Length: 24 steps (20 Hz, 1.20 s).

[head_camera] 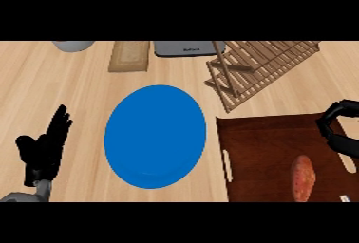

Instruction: Pick the sweet potato from the tray and place it in the plate

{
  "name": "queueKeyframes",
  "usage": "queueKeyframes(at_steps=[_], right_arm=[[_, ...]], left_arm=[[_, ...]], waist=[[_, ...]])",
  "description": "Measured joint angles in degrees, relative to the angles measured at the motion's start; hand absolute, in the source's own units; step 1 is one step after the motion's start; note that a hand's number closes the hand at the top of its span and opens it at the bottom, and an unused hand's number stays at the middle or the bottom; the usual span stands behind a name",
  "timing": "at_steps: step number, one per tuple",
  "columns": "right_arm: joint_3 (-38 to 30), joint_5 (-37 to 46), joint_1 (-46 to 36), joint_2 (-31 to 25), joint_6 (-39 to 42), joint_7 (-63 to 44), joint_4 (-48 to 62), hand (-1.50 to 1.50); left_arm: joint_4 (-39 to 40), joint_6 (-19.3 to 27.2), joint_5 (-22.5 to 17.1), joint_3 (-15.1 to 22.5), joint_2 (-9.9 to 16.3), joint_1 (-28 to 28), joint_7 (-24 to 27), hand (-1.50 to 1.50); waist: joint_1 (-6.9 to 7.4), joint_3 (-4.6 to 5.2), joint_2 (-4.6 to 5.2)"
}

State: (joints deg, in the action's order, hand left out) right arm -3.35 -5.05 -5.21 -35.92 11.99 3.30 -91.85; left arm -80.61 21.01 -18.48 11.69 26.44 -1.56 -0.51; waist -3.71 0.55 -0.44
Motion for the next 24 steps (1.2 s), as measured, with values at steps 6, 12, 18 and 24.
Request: queueKeyframes(at_steps=[6, 12, 18, 24], right_arm=[[-4.44, -3.13, 10.86, 10.08, -6.36, 12.96, 3.59, -1.50], [-5.29, -4.76, 19.67, 9.98, 4.91, 31.44, 9.03, -1.50], [-6.06, 7.86, 20.62, 2.40, 1.58, 36.98, 12.03, -1.50], [-5.99, 15.15, 21.81, -4.01, 1.00, 29.76, 6.25, -1.50]], left_arm=[[-0.04, 0.89, 0.22, 2.09, -1.97, 0.80, -2.74, 0.00], [-1.46, 1.84, 1.83, 4.26, -3.02, -0.81, -6.64, 0.00], [-1.52, 3.06, 3.87, 6.08, -5.07, -1.81, -7.69, 0.00], [-2.05, 3.45, 5.52, 6.63, -5.86, -1.46, -8.09, 0.00]], waist=[[-0.70, -0.87, 0.10], [1.63, -0.79, 0.27], [3.05, -0.63, 0.41], [3.38, -0.50, 0.38]])
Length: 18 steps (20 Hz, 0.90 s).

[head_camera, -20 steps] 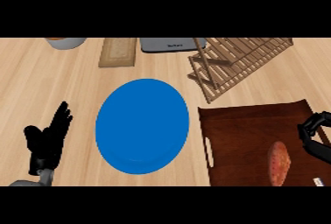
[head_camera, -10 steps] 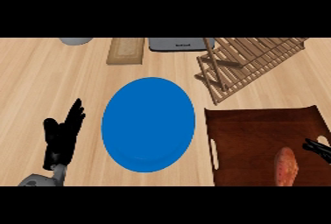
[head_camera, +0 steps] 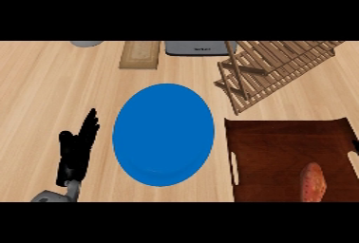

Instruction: Pick the sweet potato from the tray and place it in the plate

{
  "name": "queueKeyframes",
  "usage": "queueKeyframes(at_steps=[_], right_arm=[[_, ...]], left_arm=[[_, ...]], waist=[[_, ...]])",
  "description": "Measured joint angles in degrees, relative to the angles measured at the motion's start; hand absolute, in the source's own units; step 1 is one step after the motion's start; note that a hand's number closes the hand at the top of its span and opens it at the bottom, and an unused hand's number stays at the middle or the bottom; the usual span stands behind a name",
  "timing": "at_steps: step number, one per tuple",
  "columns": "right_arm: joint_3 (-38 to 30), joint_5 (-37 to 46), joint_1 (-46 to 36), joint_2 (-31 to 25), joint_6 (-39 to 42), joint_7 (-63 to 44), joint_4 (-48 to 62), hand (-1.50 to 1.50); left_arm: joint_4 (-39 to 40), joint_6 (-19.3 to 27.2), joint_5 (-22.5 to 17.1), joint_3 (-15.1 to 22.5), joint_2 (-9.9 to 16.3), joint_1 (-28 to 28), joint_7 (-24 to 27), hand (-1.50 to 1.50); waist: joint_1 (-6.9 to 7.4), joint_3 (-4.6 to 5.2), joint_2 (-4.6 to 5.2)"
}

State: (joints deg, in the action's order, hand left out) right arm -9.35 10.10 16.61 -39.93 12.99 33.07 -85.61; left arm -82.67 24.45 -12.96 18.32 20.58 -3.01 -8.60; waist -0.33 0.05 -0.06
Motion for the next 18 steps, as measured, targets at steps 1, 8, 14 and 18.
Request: queueKeyframes(at_steps=[1, 8, 14, 18], right_arm=[[0.66, 1.27, 0.28, -0.66, 0.37, -1.60, -0.83, -1.50], [5.93, 6.97, -2.29, -4.08, 7.59, -12.59, -4.02, -1.50], [8.54, 12.13, -5.34, -1.67, 10.77, -16.78, -2.34, -1.50], [8.51, 15.07, -6.47, 0.65, 12.16, -17.39, -1.56, -1.50]], left_arm=[[-0.69, 0.03, 0.22, 0.03, 0.16, 0.00, -0.52, 0.00], [0.62, -2.04, 0.28, -1.50, -0.16, -0.07, 0.32, 0.00], [-1.20, -1.93, 2.82, -2.04, -1.57, -0.41, -2.78, 0.00], [-1.17, -3.62, 3.97, -4.23, -2.09, -0.04, -2.89, 0.00]], waist=[[0.10, 0.02, -0.01], [0.45, 0.00, 0.08], [0.41, -0.03, 0.05], [0.35, -0.04, 0.04]])
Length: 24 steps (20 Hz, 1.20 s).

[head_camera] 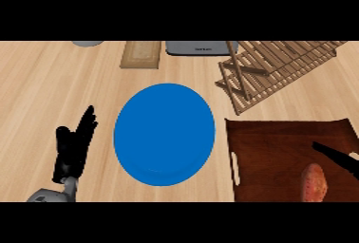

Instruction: Pick the sweet potato from the tray and place it in the plate

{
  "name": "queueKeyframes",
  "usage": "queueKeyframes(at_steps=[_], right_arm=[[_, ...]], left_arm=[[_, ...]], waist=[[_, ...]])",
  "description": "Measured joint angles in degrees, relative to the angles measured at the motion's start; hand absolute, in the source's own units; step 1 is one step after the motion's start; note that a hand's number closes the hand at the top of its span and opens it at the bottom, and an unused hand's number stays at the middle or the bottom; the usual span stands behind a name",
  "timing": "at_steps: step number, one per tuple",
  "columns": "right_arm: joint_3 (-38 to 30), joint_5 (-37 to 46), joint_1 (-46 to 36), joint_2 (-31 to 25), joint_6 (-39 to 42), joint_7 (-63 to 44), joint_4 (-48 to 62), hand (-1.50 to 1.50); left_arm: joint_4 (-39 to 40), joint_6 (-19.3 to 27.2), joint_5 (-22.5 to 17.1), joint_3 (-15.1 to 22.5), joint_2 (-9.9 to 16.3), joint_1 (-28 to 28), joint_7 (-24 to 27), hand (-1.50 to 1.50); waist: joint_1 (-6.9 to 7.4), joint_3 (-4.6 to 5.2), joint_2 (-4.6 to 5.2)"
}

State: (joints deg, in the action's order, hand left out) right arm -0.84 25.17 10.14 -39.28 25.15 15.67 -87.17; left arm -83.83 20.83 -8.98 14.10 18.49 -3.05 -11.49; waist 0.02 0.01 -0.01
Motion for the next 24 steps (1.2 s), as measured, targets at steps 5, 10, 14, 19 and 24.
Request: queueKeyframes(at_steps=[5, 10, 14, 19, 24], right_arm=[[0.19, 3.65, 0.92, 2.55, 0.36, 0.84, -0.03, -1.50], [-0.48, 6.91, -0.59, 4.94, 1.56, 1.49, 1.79, -1.50], [-1.06, 8.67, -2.42, 6.97, 2.79, 1.64, 3.23, -1.50], [-1.29, 12.43, -4.71, 8.62, 2.10, 3.92, 8.25, -1.50], [-1.44, 15.70, -4.20, 8.18, -0.31, 8.75, 9.79, 1.50]], left_arm=[[0.27, -2.12, 0.93, -1.83, -1.44, 1.10, 0.95, 0.00], [0.85, -3.87, 2.84, -3.78, -2.82, 0.23, 0.21, 0.00], [0.95, -5.06, 4.32, -4.92, -4.12, 0.65, 0.30, 0.00], [0.16, -6.37, 6.10, -6.27, -5.06, 1.82, 0.18, 0.00], [0.19, -6.58, 7.63, -6.88, -6.61, 1.31, -0.72, 0.00]], waist=[[-0.08, 0.00, -0.02], [-0.09, 0.00, -0.01], [-0.04, 0.01, -0.01], [0.04, -0.01, 0.00], [-0.03, 0.02, -0.03]])
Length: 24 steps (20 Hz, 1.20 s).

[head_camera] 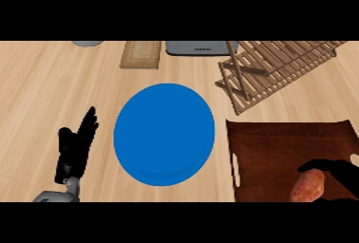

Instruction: Pick the sweet potato from the tray and place it in the plate

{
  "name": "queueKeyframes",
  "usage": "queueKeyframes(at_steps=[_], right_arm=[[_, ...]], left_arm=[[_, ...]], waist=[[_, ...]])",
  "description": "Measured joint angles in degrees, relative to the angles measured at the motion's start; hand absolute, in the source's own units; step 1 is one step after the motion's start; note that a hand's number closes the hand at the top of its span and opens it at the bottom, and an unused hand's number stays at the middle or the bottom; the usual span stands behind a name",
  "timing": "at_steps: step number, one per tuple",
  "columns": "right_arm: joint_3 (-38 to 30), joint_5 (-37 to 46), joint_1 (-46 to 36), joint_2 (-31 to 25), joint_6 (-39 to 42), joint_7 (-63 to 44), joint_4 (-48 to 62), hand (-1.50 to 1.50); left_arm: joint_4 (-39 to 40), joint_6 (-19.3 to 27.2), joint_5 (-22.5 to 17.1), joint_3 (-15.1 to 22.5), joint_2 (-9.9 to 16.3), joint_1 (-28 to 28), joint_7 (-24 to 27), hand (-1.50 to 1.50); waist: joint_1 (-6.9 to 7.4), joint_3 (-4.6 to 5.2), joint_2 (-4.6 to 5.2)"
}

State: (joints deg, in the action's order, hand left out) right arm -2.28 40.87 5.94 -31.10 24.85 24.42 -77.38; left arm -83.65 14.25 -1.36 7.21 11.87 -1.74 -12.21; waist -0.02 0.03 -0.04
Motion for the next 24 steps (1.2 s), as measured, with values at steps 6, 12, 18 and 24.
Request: queueKeyframes(at_steps=[6, 12, 18, 24], right_arm=[[-0.63, 3.58, -0.74, 2.46, -4.74, 2.25, 0.75, 1.50], [-3.04, 5.06, -0.88, 6.06, -10.05, -2.31, -2.86, 1.50], [4.88, 13.46, -7.59, 22.68, -18.13, -21.92, -8.17, 1.50], [13.38, 20.82, -16.05, 29.02, -25.91, -39.49, -10.54, 1.50]], left_arm=[[-0.51, -1.18, 1.21, -1.42, -1.08, -0.17, -0.60, 0.00], [-2.30, -0.96, 2.35, -0.98, -2.07, 1.42, -1.17, 0.00], [-2.22, -2.32, 2.31, -0.23, -1.73, 0.44, -1.28, 0.00], [-1.66, -3.20, 2.61, 1.06, -2.13, -0.73, -1.43, 0.00]], waist=[[0.01, 0.25, -0.12], [-0.11, 0.08, -0.07], [2.89, 0.40, 0.04], [5.31, 0.46, -0.08]])
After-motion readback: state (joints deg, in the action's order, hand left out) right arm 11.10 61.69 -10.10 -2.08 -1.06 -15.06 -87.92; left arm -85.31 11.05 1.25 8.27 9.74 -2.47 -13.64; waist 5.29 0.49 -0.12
